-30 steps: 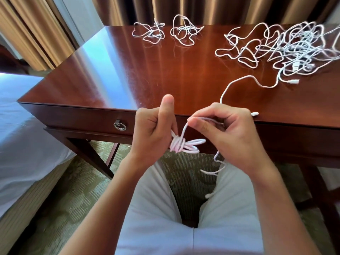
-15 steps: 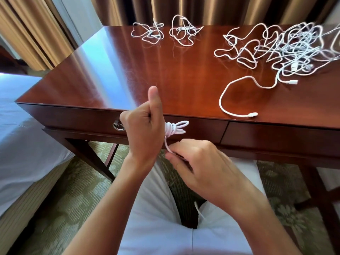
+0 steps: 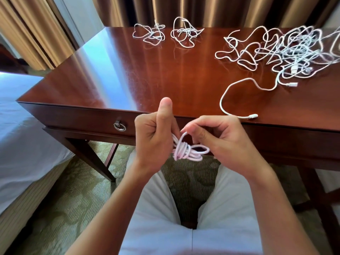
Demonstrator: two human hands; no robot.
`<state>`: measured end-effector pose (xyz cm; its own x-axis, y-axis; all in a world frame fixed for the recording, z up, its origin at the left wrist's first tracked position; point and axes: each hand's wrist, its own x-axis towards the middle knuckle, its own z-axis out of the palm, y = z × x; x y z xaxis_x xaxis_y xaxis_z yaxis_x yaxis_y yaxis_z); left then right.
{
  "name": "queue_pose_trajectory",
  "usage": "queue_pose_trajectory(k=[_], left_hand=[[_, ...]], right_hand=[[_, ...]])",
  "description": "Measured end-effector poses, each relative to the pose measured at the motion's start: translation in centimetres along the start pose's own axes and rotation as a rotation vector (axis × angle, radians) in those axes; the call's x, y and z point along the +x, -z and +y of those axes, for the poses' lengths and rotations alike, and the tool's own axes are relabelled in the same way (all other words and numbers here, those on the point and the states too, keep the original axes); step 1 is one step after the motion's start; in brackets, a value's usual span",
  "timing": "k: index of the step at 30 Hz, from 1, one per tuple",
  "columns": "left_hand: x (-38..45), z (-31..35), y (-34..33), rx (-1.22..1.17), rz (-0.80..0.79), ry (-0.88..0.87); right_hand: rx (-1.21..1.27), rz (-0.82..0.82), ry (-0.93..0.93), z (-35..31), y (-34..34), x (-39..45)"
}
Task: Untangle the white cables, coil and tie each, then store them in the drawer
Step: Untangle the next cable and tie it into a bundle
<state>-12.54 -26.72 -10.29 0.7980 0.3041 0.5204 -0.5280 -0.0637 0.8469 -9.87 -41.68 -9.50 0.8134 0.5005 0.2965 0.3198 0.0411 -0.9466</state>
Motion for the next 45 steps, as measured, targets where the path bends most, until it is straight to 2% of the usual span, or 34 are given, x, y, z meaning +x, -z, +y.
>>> queue_pose_trajectory(k=[3, 6, 8, 10, 15, 19, 22, 26, 29, 31, 38, 43, 45], left_hand=[[0.2, 0.7, -0.5, -0.056, 0.057, 0.051], [0.6, 0.7, -1.1, -0.011, 0.21, 0.05], [1.0, 0.5, -1.4, 0.047, 0.347, 0.04], [1.5, 0.1, -1.2, 0.137, 0.417, -0.002], [1.9, -1.1, -0.2, 0.426, 0.35, -0.216], [1.8, -2.0, 0.4, 0.555, 0.224, -0.301], [1.6, -2.7, 1.2, 0.579, 0.09, -0.275], [0.7, -2.2, 1.1, 0.434, 0.009, -0.152], [0.1, -1.3, 0.5, 0.298, -0.018, -0.095], [-0.2, -0.8, 0.3, 0.235, -0.026, -0.086], [0.4, 0.2, 0.1, 0.058, 0.124, -0.014], [1.1, 0.2, -0.5, -0.105, 0.297, 0.121], [1.3, -0.1, -0.5, 0.031, 0.342, 0.035]], right_hand=[[0.134, 0.094, -0.025, 0.9, -1.1, -0.4], [-0.115, 0.205, 0.113, 2.2, -2.8, -0.9], [-0.334, 0.2, 0.217, 2.8, -4.1, -1.2], [-0.454, 0.137, 0.216, 2.8, -4.8, -1.6], [-0.64, -0.052, 0.064, 1.5, -4.2, -2.3], [-0.736, -0.109, 0.095, -0.1, -3.6, -2.5], [-0.661, -0.07, 0.153, -0.7, -1.9, -1.7], [-0.544, 0.031, 0.221, -0.7, 0.0, -0.3], [-0.374, 0.042, 0.108, 0.7, 0.4, 0.3], [-0.292, -0.01, 0.025, 1.4, 0.1, 0.4], [0.116, -0.124, -0.131, 2.2, -0.6, -0.3], [0.05, -0.119, -0.11, 3.3, -3.8, -0.9], [-0.114, -0.088, -0.121, 3.3, -4.8, -1.4]])
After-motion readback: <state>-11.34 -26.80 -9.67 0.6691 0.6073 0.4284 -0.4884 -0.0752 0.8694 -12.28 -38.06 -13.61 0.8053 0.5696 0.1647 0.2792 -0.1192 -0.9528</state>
